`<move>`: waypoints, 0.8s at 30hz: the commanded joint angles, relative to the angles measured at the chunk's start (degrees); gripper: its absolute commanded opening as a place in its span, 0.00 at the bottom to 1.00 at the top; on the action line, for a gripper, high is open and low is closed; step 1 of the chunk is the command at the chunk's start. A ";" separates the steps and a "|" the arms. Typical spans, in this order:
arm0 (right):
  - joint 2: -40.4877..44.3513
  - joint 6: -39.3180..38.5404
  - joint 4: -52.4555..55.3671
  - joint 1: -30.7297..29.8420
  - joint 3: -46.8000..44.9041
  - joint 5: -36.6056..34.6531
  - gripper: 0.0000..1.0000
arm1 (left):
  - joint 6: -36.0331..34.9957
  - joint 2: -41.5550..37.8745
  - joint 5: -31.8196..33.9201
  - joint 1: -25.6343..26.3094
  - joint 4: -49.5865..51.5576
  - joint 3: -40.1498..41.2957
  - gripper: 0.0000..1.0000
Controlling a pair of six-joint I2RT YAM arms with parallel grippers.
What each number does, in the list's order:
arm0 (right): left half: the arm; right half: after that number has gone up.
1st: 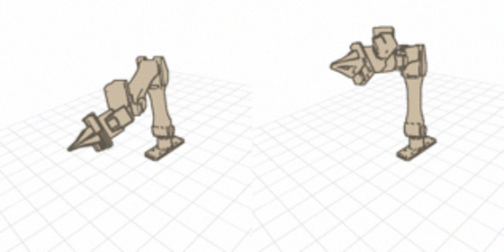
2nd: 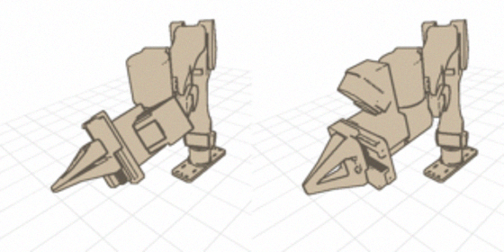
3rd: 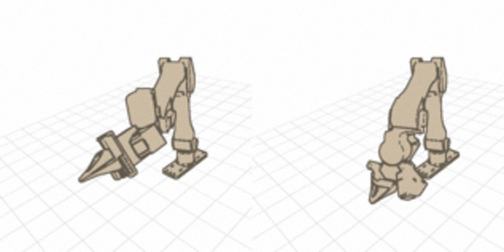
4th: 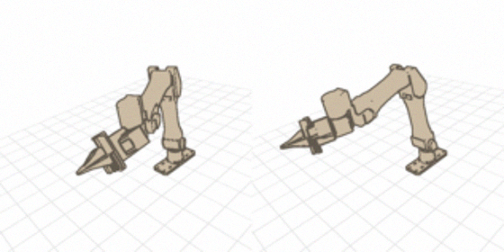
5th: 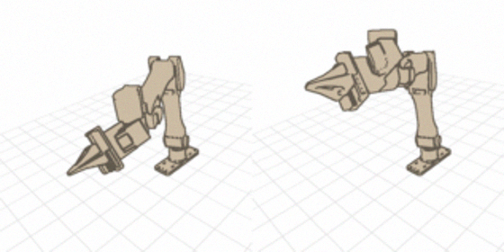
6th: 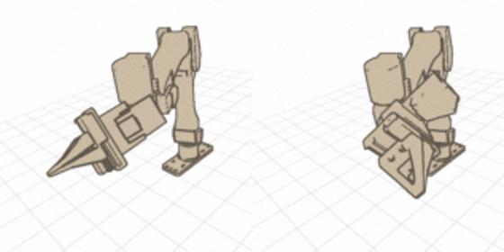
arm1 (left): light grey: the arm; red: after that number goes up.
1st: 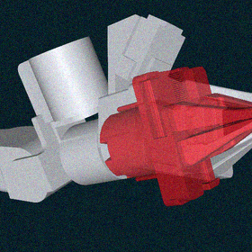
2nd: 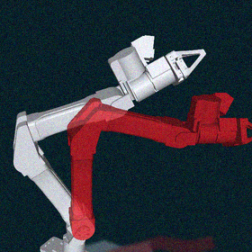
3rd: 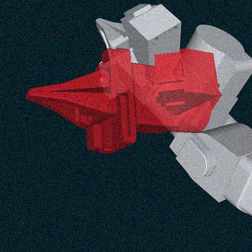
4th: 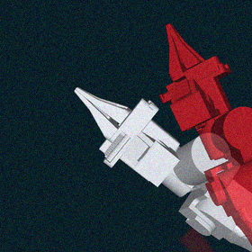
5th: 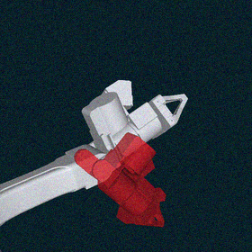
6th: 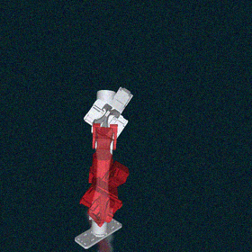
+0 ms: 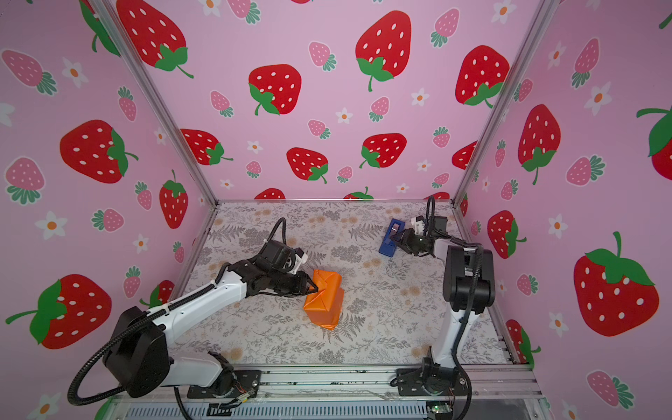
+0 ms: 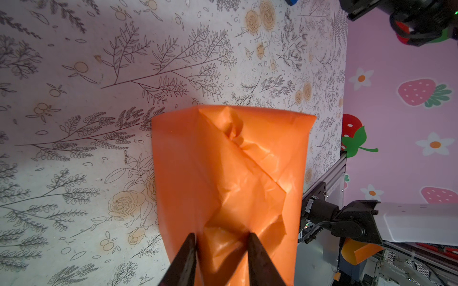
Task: Wrap a gift box in wrapping paper
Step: Tear off the tape with the cutter.
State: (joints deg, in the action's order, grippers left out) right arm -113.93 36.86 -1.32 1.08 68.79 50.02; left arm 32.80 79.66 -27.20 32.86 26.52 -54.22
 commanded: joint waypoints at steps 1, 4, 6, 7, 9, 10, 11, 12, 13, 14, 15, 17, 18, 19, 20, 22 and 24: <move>-2.28 1.13 -2.37 -0.88 1.20 2.30 0.35 | -0.19 1.86 2.42 0.30 7.78 0.70 0.36; -3.62 2.51 -4.69 -1.49 1.61 3.73 0.30 | -0.07 1.82 2.64 0.30 7.84 0.85 0.36; -4.23 3.70 -6.02 -1.70 1.82 4.21 0.24 | -0.01 1.65 2.68 0.32 7.83 0.79 0.35; -4.65 4.12 -6.15 -1.75 2.22 4.43 0.22 | -0.06 1.64 2.77 0.31 7.93 0.73 0.35; -5.13 4.44 -6.06 -1.70 2.96 4.47 0.19 | -0.06 1.64 2.87 0.31 8.07 0.61 0.35; -5.38 4.62 -5.98 -1.74 3.24 4.43 0.16 | -0.10 1.63 2.93 0.31 8.11 0.61 0.35; -5.50 4.70 -5.93 -1.76 3.49 4.45 0.14 | -0.20 1.58 2.91 0.36 8.19 0.60 0.35; -5.53 4.93 -5.90 -1.72 3.62 4.33 0.10 | -0.20 1.51 2.96 0.35 8.19 0.52 0.35; -5.53 5.30 -5.88 -1.78 3.76 4.39 0.06 | -0.19 1.34 2.85 0.32 8.15 0.51 0.35; -5.33 5.59 -5.97 -1.78 3.80 4.47 0.03 | -0.23 1.37 2.82 0.33 8.28 0.44 0.35; -4.78 5.98 -6.06 -1.78 3.81 4.47 0.00 | -0.32 1.29 2.88 0.34 8.48 0.39 0.35; -2.83 6.27 -5.85 -1.81 3.72 4.12 0.00 | -0.29 1.28 3.00 0.32 8.62 0.27 0.35; -1.50 6.21 -5.40 -1.84 3.72 3.72 0.00 | -0.30 1.28 3.02 0.32 8.63 0.25 0.35; -0.38 5.99 -4.67 -1.84 3.69 3.41 0.00 | -0.32 1.37 3.03 0.35 8.64 0.25 0.35; 0.62 5.58 -3.77 -1.88 3.55 3.18 0.00 | -0.41 1.38 3.03 0.31 8.70 0.25 0.35; 2.74 4.74 -1.80 -2.32 2.94 3.15 0.00 | -0.44 1.45 3.03 0.36 8.70 0.18 0.35; 4.41 3.88 -0.44 -2.79 1.71 3.40 0.00 | -0.57 1.46 3.05 0.36 8.80 0.21 0.35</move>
State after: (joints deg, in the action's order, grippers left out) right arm -114.54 42.22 -3.49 -1.10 70.98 52.47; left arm 32.84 79.66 -26.96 32.88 27.03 -54.48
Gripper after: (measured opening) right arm 0.046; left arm 0.347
